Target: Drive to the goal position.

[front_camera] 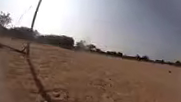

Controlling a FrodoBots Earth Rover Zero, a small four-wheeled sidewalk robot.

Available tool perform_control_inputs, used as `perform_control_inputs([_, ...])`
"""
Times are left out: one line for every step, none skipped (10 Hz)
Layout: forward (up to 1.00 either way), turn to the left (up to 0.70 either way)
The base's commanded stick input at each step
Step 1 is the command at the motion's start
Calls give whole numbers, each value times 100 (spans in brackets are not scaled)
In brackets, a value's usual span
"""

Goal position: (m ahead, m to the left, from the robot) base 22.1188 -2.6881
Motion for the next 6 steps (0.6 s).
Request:
perform_control_inputs([70, 0])
perform_control_inputs([70, 0])
perform_control_inputs([70, 0])
perform_control_inputs([70, 0])
perform_control_inputs([70, 0])
perform_control_inputs([70, 0])
